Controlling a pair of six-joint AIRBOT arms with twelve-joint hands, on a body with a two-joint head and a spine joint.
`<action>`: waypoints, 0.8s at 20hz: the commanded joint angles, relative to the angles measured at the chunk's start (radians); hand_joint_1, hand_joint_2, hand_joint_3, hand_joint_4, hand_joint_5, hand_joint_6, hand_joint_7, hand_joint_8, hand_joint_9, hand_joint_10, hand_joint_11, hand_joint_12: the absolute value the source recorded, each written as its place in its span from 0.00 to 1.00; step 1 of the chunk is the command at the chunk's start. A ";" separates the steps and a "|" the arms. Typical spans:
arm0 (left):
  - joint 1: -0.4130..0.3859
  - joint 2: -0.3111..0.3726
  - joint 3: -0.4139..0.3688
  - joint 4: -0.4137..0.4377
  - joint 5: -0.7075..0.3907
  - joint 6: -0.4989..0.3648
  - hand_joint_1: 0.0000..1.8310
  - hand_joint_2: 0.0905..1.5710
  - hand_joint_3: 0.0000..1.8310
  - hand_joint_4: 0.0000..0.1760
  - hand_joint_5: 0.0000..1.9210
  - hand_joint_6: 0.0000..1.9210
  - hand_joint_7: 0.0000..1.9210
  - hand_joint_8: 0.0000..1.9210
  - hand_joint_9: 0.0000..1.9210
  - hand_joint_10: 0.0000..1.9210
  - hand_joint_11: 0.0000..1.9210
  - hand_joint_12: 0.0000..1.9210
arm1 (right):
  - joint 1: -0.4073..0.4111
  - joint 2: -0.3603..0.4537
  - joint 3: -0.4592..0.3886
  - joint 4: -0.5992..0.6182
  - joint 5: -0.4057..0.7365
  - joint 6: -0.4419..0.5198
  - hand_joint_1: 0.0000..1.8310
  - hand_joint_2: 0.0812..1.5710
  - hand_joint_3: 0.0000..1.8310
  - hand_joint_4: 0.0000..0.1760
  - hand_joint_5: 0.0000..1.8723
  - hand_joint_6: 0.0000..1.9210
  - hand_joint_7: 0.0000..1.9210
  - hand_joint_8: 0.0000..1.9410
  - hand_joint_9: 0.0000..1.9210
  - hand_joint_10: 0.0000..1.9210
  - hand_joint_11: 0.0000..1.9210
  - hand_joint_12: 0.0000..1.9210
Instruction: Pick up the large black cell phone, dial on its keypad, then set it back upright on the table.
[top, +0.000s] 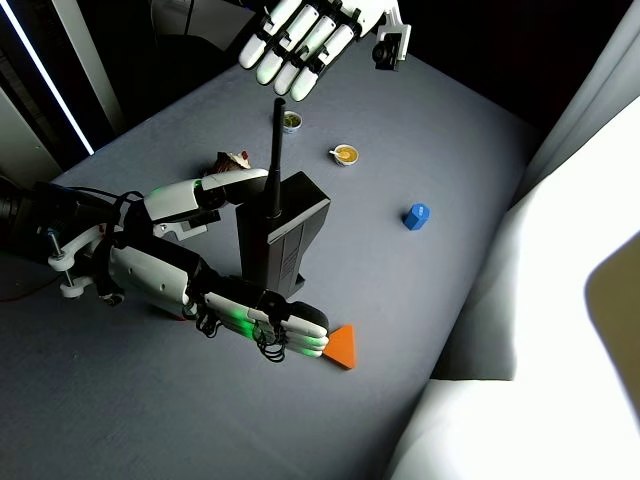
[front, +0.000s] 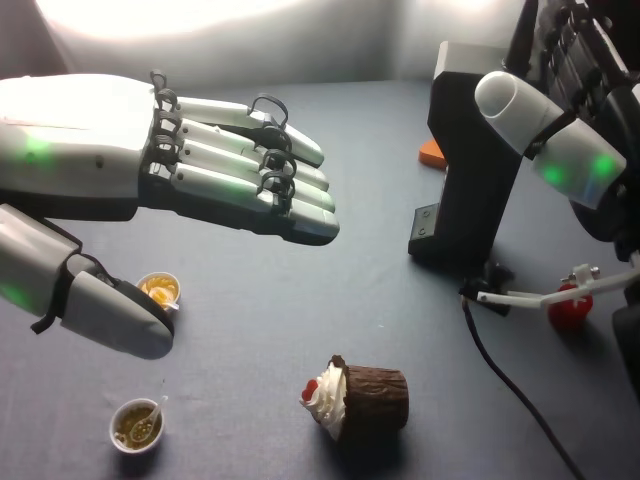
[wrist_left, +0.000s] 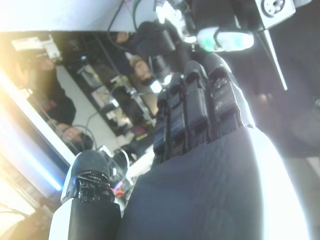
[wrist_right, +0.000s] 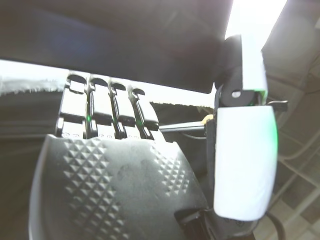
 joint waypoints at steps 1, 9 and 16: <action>-0.019 -0.003 -0.001 -0.097 -0.059 -0.008 0.00 0.77 0.00 0.00 0.09 0.00 0.12 0.00 0.11 0.00 0.00 0.18 | 0.009 0.010 -0.004 -0.056 0.105 0.010 0.53 0.59 0.01 0.00 0.02 0.00 0.00 0.00 0.00 0.00 0.00 0.00; -0.016 -0.005 -0.001 -0.096 -0.059 -0.009 0.00 0.77 0.00 0.00 0.09 0.00 0.12 0.00 0.10 0.00 0.00 0.17 | 0.011 0.000 -0.002 -0.058 0.103 0.010 0.52 0.58 0.00 0.00 0.02 0.00 0.00 0.00 0.00 0.00 0.01 0.00; -0.014 -0.012 -0.001 -0.093 -0.058 -0.012 0.00 0.77 0.00 0.00 0.09 0.00 0.13 0.00 0.11 0.00 0.00 0.18 | 0.013 -0.022 0.021 -0.058 0.105 0.018 0.53 0.57 0.00 0.00 0.05 0.00 0.02 0.00 0.01 0.00 0.02 0.01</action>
